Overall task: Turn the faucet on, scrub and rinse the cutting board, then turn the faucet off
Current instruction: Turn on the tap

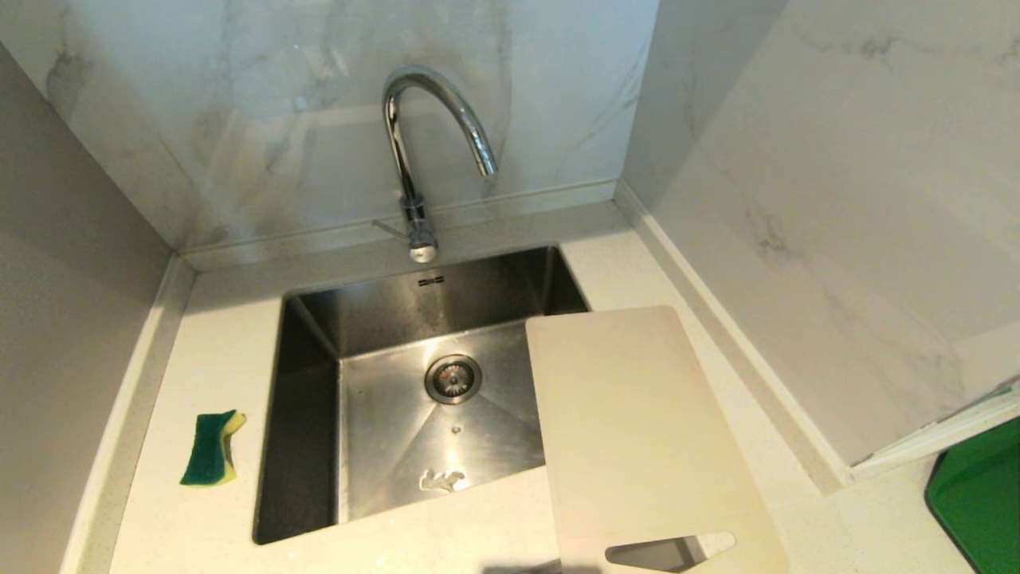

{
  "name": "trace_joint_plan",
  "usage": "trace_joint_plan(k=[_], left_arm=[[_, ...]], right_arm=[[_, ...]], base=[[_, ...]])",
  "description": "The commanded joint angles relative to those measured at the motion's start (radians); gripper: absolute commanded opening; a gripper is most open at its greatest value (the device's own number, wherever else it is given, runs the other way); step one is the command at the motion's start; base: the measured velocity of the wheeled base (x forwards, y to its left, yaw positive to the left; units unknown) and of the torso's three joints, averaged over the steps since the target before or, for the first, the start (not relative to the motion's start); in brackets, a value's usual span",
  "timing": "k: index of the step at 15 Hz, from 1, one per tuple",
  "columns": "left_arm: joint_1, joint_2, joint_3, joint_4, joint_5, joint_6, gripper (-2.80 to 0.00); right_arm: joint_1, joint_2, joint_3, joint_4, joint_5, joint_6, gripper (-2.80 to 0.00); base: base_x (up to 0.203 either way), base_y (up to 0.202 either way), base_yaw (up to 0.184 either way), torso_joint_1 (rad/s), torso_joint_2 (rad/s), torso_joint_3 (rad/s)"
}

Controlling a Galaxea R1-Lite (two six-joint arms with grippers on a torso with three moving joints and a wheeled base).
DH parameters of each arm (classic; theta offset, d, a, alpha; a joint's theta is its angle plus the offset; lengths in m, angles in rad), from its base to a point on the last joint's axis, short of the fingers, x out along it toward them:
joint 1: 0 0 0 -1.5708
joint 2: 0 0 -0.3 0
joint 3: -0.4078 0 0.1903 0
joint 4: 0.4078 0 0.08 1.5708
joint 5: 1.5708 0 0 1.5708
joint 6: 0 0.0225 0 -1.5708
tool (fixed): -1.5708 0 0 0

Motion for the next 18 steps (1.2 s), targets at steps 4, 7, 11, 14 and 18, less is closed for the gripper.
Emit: trace_joint_plan(k=[4, 7, 11, 14, 18], left_arm=[[0.002, 0.095, -0.141, 0.031, 0.038, 0.013, -2.8], [0.003, 0.265, -0.292, 0.034, 0.051, 0.02, -2.8], [0.003, 0.488, -0.552, 0.034, 0.053, 0.049, -2.8], [0.004, 0.61, -0.726, 0.035, 0.054, 0.068, -2.8], [0.005, 0.745, -0.9, 0.037, 0.054, 0.078, -2.8]], right_arm=[[0.0, 0.002, 0.0, 0.0, 0.0, 0.0, -2.8], [0.0, 0.001, 0.0, 0.0, 0.0, 0.0, -2.8], [0.0, 0.0, 0.0, 0.0, 0.001, -0.001, -2.8], [0.0, 0.0, 0.0, 0.0, 0.0, -0.001, -2.8], [0.0, 0.0, 0.0, 0.0, 0.001, -0.003, -2.8]], base=[[0.0, 0.0, 0.0, 0.0, 0.0, 0.0], [0.0, 0.0, 0.0, 0.0, 0.0, 0.0], [0.0, 0.0, 0.0, 0.0, 0.0, 0.0], [0.0, 0.0, 0.0, 0.0, 0.0, 0.0], [0.0, 0.0, 0.0, 0.0, 0.0, 0.0]])
